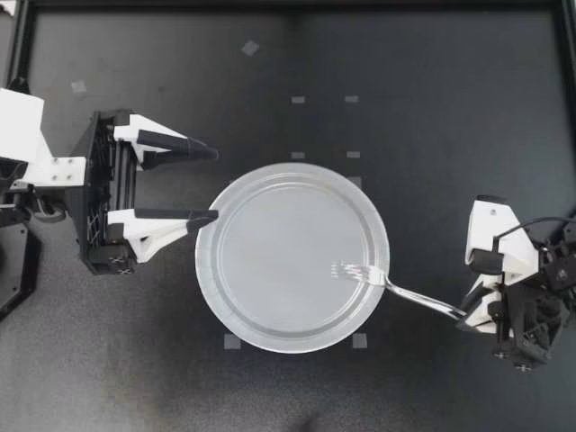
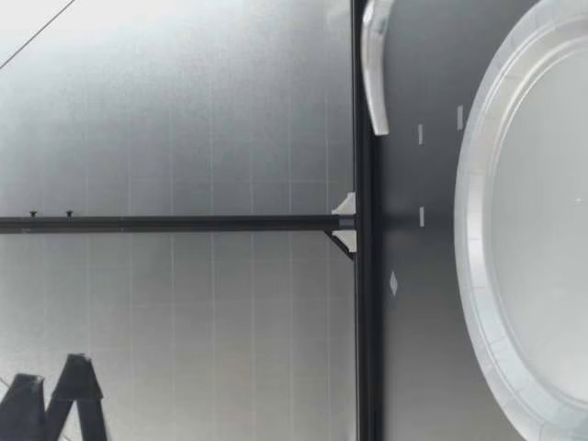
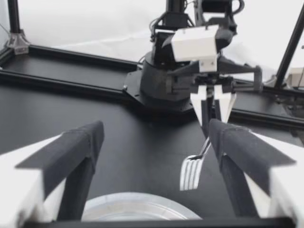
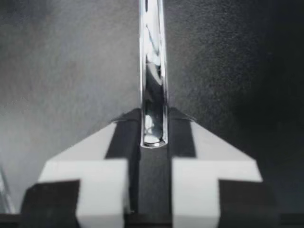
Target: Pick up the fork and place it on the plate.
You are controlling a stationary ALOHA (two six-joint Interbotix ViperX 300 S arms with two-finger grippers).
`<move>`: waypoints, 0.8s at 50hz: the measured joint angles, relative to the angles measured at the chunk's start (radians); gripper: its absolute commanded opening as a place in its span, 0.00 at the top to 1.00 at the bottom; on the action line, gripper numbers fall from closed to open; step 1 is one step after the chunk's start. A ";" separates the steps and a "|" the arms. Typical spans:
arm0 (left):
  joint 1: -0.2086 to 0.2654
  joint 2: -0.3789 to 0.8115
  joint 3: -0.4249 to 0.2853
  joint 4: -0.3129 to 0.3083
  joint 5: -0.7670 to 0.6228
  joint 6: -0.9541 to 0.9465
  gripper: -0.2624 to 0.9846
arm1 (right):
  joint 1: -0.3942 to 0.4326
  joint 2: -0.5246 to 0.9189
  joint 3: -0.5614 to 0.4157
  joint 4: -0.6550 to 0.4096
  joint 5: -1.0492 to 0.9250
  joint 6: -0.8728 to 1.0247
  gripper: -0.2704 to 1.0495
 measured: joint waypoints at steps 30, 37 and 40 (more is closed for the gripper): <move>0.000 0.012 0.000 0.000 -0.003 0.012 0.13 | -0.038 0.256 0.026 -0.097 -0.061 0.109 0.74; 0.000 0.026 0.000 0.000 -0.003 0.012 0.13 | -0.069 0.256 0.025 -0.137 -0.055 0.120 0.74; -0.002 0.031 0.000 0.000 -0.003 0.014 0.13 | -0.080 0.256 0.025 -0.147 -0.052 0.123 0.74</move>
